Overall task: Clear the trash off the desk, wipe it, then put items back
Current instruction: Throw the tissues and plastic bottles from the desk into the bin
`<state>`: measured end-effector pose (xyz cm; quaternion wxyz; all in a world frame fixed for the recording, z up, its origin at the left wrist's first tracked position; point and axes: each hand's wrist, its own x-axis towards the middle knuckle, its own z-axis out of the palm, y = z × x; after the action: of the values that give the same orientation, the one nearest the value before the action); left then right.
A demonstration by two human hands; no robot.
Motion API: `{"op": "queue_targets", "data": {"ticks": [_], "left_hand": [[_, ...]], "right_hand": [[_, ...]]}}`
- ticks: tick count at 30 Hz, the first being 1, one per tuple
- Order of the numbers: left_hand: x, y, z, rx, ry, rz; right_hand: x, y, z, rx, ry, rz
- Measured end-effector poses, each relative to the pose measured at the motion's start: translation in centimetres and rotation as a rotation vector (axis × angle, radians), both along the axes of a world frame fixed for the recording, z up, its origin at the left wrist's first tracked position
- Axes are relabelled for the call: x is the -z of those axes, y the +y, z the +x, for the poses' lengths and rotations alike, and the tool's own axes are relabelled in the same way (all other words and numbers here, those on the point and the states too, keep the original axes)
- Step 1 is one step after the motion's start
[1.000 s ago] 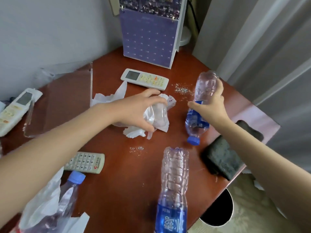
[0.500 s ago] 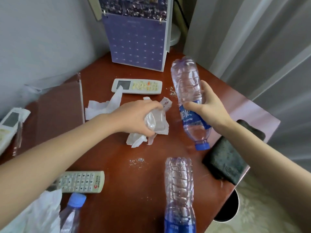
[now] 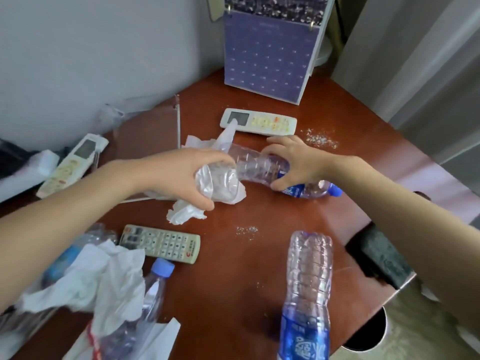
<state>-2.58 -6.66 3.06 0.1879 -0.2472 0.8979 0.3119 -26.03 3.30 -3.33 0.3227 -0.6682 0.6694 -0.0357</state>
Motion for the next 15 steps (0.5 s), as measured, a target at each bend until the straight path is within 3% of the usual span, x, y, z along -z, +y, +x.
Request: {"op": "queue_targets", "data": {"ticks": [5,15], "left_hand": [[1.0,0.1,1.0,0.005,-0.019,-0.031],[-0.7,0.1,4.0,-0.08,0.005,-0.034]], "right_hand": [[-0.7,-0.7,1.9,-0.034,-0.082,0.097],[-0.4,-2.4,5.2,0.001,-0.034,0.058]]}}
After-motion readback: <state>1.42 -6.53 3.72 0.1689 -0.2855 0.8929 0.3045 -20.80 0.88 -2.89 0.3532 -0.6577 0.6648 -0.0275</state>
